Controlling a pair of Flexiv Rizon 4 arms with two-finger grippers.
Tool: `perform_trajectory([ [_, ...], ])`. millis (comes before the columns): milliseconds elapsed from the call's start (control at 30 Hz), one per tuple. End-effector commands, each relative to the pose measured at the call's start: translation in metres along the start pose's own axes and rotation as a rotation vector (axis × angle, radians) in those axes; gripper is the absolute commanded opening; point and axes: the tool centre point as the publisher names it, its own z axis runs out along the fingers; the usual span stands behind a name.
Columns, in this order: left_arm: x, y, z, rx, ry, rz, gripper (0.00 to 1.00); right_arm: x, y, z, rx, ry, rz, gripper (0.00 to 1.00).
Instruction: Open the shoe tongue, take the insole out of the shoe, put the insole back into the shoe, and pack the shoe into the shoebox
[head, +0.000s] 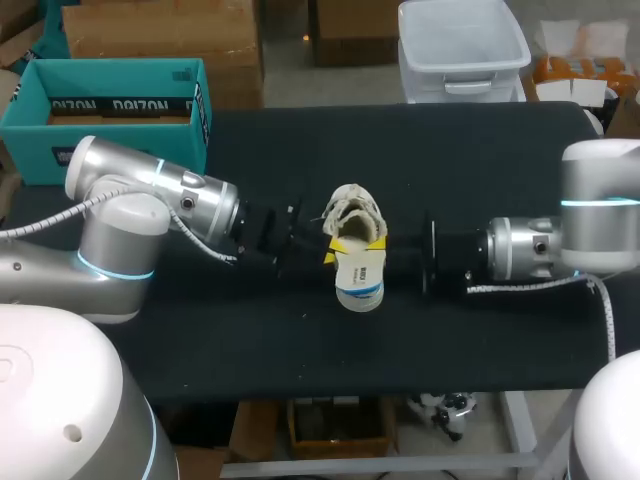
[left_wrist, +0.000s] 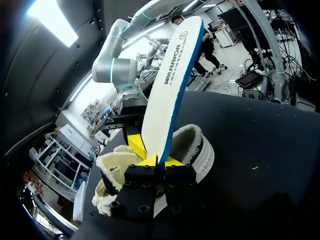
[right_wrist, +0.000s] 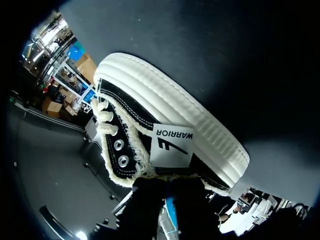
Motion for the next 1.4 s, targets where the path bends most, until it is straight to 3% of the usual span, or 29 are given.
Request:
perform_trajectory([
  [33, -0.001, 0.001, 0.001, 0.009, -0.005, 0.005, 0.00, -0.002, -0.014, -0.003, -0.025, -0.009, 0.004, 0.42],
  [233, -0.001, 0.000, 0.001, 0.012, -0.005, 0.012, 0.00, -0.009, -0.029, -0.012, -0.056, -0.005, 0.009, 0.52],
  [500, -0.001, 0.000, 0.001, 0.013, -0.005, 0.011, 0.00, -0.013, -0.037, -0.014, -0.069, 0.005, 0.004, 0.45],
  [567, -0.001, 0.000, 0.002, 0.014, -0.005, 0.011, 0.00, -0.013, -0.036, -0.014, -0.069, 0.011, 0.001, 0.25],
  [600, -0.001, 0.000, 0.002, 0.014, -0.006, 0.011, 0.00, -0.013, -0.036, -0.014, -0.068, 0.013, 0.001, 0.08],
  [633, -0.001, -0.001, 0.002, 0.014, -0.006, 0.011, 0.00, -0.013, -0.035, -0.013, -0.068, 0.014, -0.001, 0.00],
  [733, 0.000, -0.003, 0.000, 0.014, -0.004, 0.012, 0.00, -0.013, -0.034, -0.012, -0.066, 0.014, -0.004, 0.00],
  [800, 0.001, -0.008, -0.002, 0.023, -0.003, 0.021, 0.25, -0.013, -0.034, -0.011, -0.064, 0.014, -0.007, 0.00],
  [967, 0.005, -0.026, -0.006, 0.050, -0.011, 0.066, 0.40, -0.013, -0.034, -0.010, -0.065, 0.014, -0.010, 0.00],
  [1067, 0.006, -0.034, -0.007, 0.060, -0.017, 0.085, 0.35, -0.013, -0.034, -0.010, -0.069, 0.014, -0.011, 0.00],
  [1133, 0.006, -0.036, -0.007, 0.065, -0.018, 0.090, 0.15, -0.013, -0.034, -0.010, -0.072, 0.014, -0.010, 0.00],
  [1233, 0.006, -0.037, -0.004, 0.067, -0.013, 0.094, 0.00, -0.013, -0.033, -0.010, -0.075, 0.013, -0.010, 0.00],
  [1400, 0.005, -0.035, 0.001, 0.060, -0.005, 0.096, 0.00, -0.012, -0.030, -0.008, -0.087, 0.008, -0.008, 0.00],
])
